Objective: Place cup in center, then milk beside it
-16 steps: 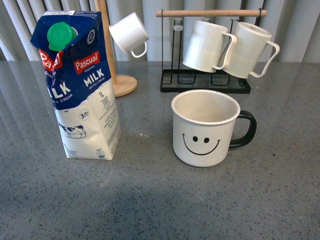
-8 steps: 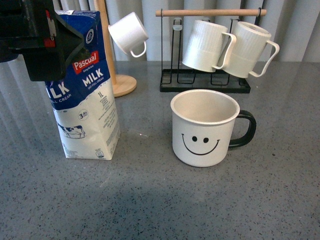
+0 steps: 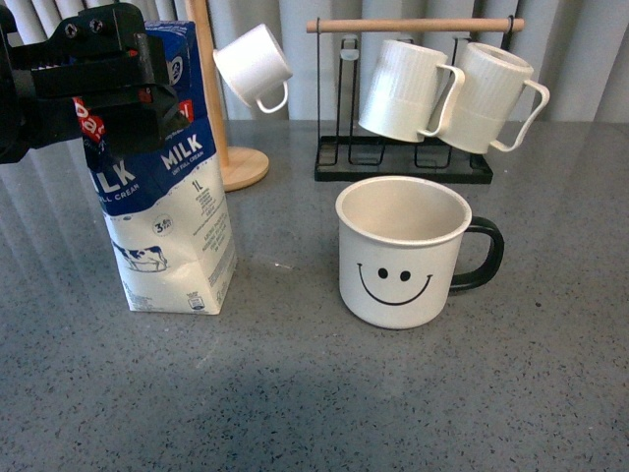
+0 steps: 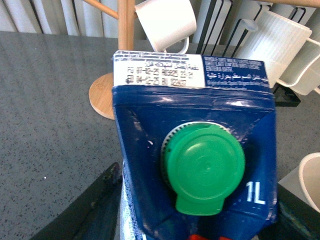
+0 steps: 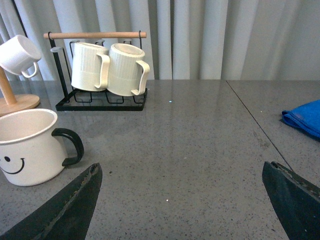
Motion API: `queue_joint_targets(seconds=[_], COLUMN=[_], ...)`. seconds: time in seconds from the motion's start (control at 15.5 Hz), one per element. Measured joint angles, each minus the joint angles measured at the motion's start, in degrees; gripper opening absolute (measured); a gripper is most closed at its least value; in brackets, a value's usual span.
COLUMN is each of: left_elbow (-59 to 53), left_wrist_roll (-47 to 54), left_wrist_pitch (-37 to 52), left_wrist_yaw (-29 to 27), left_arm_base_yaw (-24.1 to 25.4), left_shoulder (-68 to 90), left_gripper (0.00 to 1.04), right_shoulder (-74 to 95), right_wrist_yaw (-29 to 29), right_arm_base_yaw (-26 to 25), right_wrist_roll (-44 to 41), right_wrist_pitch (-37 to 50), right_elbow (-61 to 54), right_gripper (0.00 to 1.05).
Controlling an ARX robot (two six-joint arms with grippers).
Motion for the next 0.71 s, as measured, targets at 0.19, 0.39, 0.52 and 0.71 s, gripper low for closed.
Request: queue_joint_targets(seconds=[0.19, 0.39, 0.52, 0.71], left_elbow=[0.0, -0.3, -0.5, -0.5], left_wrist_roll=[0.2, 1.7, 1.8, 2.6], left_wrist_pitch=[0.2, -0.2, -0.3, 0.4], left_wrist_yaw=[-1.3, -2.9, -3.2, -5.4], left_arm_base_yaw=[-1.2, -1.6, -2.1, -3.9], left_shoulder=[0.0, -0.5, -1.8, -3.5], left_gripper=[0.43, 0.17, 0.06, 0.04], right_shoulder=[0.0, 0.0, 0.0, 0.0], right_wrist_yaw=[0.0, 0.0, 0.0, 0.0], right_arm_base_yaw=[0.0, 0.0, 0.0, 0.0], right_wrist_roll=[0.0, 0.0, 0.0, 0.0], right_wrist_pitch=[0.0, 0.0, 0.0, 0.0], right_elbow=[0.0, 0.0, 0.0, 0.0], right_gripper=[0.98, 0.98, 0.98, 0.98])
